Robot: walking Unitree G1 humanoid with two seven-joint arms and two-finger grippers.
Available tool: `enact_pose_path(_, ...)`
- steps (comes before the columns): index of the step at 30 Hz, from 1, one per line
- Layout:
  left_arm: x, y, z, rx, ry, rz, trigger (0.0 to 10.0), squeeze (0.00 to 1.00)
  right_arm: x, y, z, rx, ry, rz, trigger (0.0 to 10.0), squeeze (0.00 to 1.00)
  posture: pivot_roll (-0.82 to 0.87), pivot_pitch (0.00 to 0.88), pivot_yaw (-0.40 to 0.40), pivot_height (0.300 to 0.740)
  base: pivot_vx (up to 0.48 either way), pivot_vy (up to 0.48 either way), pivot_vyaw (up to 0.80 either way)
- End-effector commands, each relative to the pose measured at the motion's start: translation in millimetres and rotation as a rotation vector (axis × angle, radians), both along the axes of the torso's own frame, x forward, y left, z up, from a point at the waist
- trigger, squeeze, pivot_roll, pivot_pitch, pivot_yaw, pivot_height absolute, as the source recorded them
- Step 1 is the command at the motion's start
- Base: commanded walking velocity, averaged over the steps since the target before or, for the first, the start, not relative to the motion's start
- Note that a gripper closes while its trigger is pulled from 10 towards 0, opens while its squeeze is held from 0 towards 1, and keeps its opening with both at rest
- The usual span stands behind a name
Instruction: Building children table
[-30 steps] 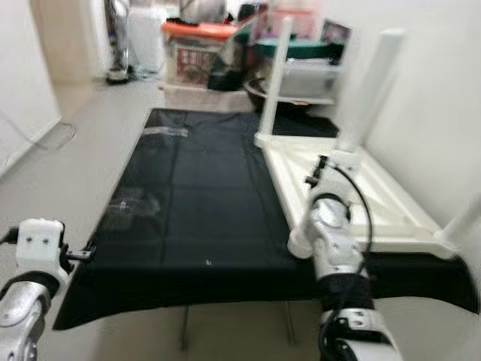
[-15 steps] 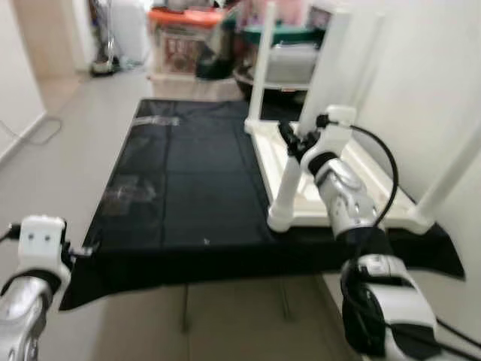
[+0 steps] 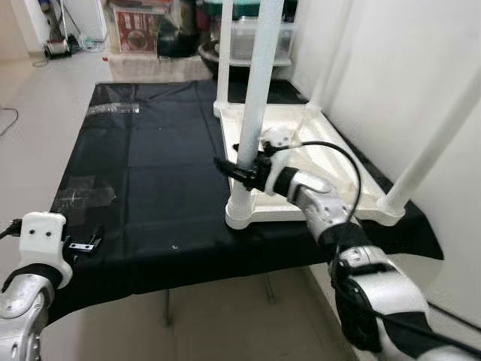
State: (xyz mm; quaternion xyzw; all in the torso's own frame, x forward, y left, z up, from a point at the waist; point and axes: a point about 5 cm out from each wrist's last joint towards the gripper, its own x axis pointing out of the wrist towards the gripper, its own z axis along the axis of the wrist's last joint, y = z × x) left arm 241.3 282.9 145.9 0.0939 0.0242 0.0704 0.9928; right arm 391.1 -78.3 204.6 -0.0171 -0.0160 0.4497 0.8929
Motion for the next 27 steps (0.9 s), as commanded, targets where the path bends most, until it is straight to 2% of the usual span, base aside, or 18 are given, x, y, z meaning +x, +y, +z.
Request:
enact_pose_path(1,-2.6,-1.7,-3,0.010,0.014,-0.002,10.0,0.00,0.7,4.4,2,-0.017,-0.012,0.015,10.0,0.00,0.15,0.000,-0.119,0.740,0.000,0.000,0.00)
enact_pose_path(2,-3.0,-2.1,-4,0.009,0.014,-0.001,10.0,0.00,1.3,4.3,7,0.011,-0.016,0.024,5.2,0.00,0.16,0.000,-0.122,0.740,0.000,0.000,0.00)
enact_pose_path(3,-3.0,-2.1,-4,0.009,0.014,-0.001,10.0,0.00,1.3,4.3,7,0.011,-0.016,0.024,5.2,0.00,0.16,0.000,-0.122,0.740,0.000,0.000,0.00)
enact_pose_path(4,-3.5,-2.3,-4,0.009,0.014,0.000,10.0,0.00,1.1,6.0,13,0.057,-0.023,0.046,0.0,0.00,0.16,0.000,-0.123,0.740,0.000,0.000,0.00)
enact_pose_path(8,-3.8,-2.4,-5,0.008,0.014,0.002,10.0,0.00,0.2,8.9,21,0.135,-0.035,0.081,0.0,0.00,0.16,0.000,-0.123,0.740,0.000,0.000,0.00)
enact_pose_path(9,-4.1,-2.2,-5,0.007,0.014,0.003,10.0,0.00,3.9,10.0,22,0.129,-0.039,-0.016,0.0,0.00,0.15,0.000,-0.123,0.740,0.000,0.000,0.00)
enact_pose_path(11,-4.9,-1.8,-5,0.006,0.014,0.008,10.0,0.00,20.0,-13.7,3,0.112,0.069,-0.573,0.0,0.00,0.14,0.000,-0.120,0.740,0.000,0.000,0.00)
enact_pose_path(12,-4.9,-1.8,-5,0.006,0.014,0.008,10.0,0.00,20.0,-13.7,3,0.112,0.069,-0.573,0.0,0.00,0.14,0.000,-0.120,0.740,0.000,0.000,0.00)
enact_pose_path(13,-5.2,-1.5,-5,0.006,0.014,0.009,10.0,0.00,22.0,-26.9,-7,0.107,0.124,-0.780,0.0,0.00,0.14,0.000,-0.119,0.740,0.000,0.000,0.00)
enact_pose_path(14,-5.2,-1.5,-5,0.006,0.014,0.009,10.0,0.00,22.0,-26.9,-7,0.107,0.124,-0.780,0.0,0.00,0.14,0.000,-0.119,0.740,0.000,0.000,0.00)
enact_pose_path(15,-5.4,-1.5,-6,0.005,0.014,0.011,10.0,0.00,18.5,-48.2,-25,0.093,0.183,-1.022,0.0,0.00,0.14,0.000,-0.117,0.740,0.000,0.000,0.00)
enact_pose_path(16,-5.4,-1.5,-6,0.005,0.014,0.011,10.0,0.00,18.5,-48.2,-25,0.093,0.183,-1.022,0.0,0.00,0.14,0.000,-0.117,0.740,0.000,0.000,0.00)
enact_pose_path(17,-5.3,-1.3,-6,0.004,0.013,0.013,10.0,0.00,10.1,-65.6,-43,0.066,0.204,-1.192,0.0,0.00,0.14,0.000,-0.114,0.740,0.000,0.000,0.00)
enact_pose_path(19,-5.0,-0.8,-5,0.004,0.013,0.014,10.0,0.00,0.4,-73.3,-60,0.031,0.230,-1.286,0.0,0.00,0.13,0.000,-0.108,0.740,0.000,0.000,0.00)
enact_pose_path(22,-3.5,0.8,-5,0.001,0.014,0.016,10.0,0.00,-10.8,-62.3,-74,-0.026,0.236,-1.238,0.0,0.00,0.11,0.000,-0.090,0.740,0.000,0.000,0.00)
enact_pose_path(23,-2.6,1.5,-5,0.001,0.015,0.016,10.0,0.00,-10.1,-42.0,-66,0.037,0.219,-1.072,10.0,0.00,0.11,0.000,-0.087,0.740,0.000,0.000,0.00)
enact_pose_path(25,-1.4,2.3,-5,0.002,0.015,0.015,10.0,0.00,-8.8,-18.5,-47,0.122,0.140,-0.841,10.0,0.00,0.10,0.000,-0.083,0.740,0.000,0.000,0.00)
enact_pose_path(27,-1.1,2.6,-5,0.003,0.015,0.014,10.0,0.00,-8.5,-14.0,-40,0.141,0.099,-0.774,10.0,0.00,0.10,0.000,-0.083,0.740,0.000,0.000,0.00)
